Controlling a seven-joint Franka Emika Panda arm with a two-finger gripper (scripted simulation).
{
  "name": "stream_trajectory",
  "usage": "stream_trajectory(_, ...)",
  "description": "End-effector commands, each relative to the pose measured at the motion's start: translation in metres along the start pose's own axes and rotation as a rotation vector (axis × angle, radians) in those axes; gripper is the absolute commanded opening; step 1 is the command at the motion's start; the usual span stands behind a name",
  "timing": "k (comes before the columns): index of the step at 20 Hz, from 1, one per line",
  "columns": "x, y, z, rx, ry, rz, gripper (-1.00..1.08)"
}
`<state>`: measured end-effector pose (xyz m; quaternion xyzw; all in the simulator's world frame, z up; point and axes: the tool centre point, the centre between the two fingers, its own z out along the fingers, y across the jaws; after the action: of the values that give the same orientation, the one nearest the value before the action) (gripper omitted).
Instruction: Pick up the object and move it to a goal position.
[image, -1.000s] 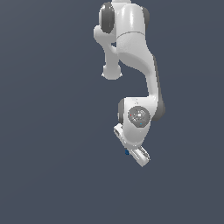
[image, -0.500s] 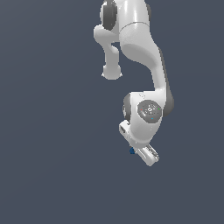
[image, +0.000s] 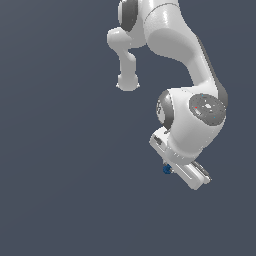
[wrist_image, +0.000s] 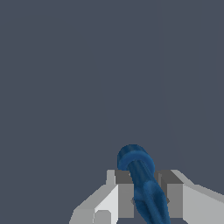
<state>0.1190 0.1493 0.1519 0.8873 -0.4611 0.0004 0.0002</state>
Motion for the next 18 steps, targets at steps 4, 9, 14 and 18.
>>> stream_trajectory(4,-0.013,-0.02,-0.037,-0.001,0.0,0.0,-1.0)
stream_trajectory(9,-0.02,-0.032,-0.056,-0.001,0.0,0.0,-1.0)
stream_trajectory(14,-0.024,-0.038,-0.066,0.0,0.0,0.0,-1.0)
stream_trajectory(18,-0.025,-0.04,-0.069,0.0,-0.001,0.0,-1.0)
